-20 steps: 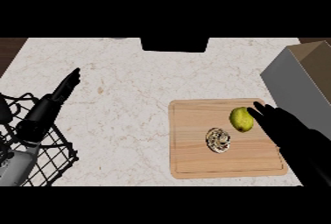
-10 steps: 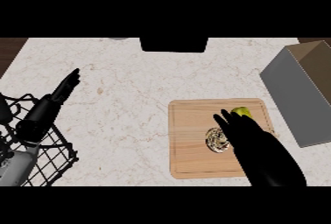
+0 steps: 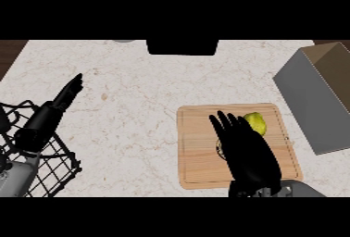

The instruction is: Pick the cupcake from the cutting board and place it in the cardboard box

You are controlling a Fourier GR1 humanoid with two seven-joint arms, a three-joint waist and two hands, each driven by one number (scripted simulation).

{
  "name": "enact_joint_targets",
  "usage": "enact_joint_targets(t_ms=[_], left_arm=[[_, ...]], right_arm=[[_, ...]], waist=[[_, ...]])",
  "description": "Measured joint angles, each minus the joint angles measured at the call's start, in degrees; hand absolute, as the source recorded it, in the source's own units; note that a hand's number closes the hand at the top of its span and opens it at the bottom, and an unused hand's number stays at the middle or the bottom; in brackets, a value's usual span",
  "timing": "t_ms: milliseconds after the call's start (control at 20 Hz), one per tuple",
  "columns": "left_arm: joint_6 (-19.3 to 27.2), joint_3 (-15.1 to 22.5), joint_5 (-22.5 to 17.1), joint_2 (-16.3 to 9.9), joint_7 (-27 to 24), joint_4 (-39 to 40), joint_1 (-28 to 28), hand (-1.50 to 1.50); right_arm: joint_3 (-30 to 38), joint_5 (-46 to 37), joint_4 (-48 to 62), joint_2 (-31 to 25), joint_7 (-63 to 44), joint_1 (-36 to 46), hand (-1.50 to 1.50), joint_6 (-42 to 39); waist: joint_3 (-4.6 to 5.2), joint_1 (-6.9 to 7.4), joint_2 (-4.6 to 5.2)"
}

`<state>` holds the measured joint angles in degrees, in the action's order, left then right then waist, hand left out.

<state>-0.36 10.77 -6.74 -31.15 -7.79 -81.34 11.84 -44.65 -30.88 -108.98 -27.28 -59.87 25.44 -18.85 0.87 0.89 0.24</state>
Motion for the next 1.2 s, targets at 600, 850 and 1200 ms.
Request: enact_joint_targets(t_ms=[600, 850, 1200], left_arm=[[-0.56, -1.86, 1.82, 1.26, -0.04, -0.33, -0.68, 0.0], [-1.38, -2.72, 2.19, 1.92, -0.22, -0.51, -0.85, 0.0], [-1.97, -3.67, 3.43, 2.61, 0.87, -1.11, -1.15, 0.0]], right_arm=[[0.84, -6.85, 9.04, 3.99, 2.63, -0.66, -1.5, -1.61], [2.62, -8.67, 12.6, 5.38, 4.89, -1.02, -1.5, -2.01], [3.23, -10.96, 15.37, 8.02, 6.91, -3.49, -1.5, -1.48]], waist=[[-0.15, -0.32, -0.1], [-0.16, -0.37, -0.04], [-0.07, -0.39, 0.0]])
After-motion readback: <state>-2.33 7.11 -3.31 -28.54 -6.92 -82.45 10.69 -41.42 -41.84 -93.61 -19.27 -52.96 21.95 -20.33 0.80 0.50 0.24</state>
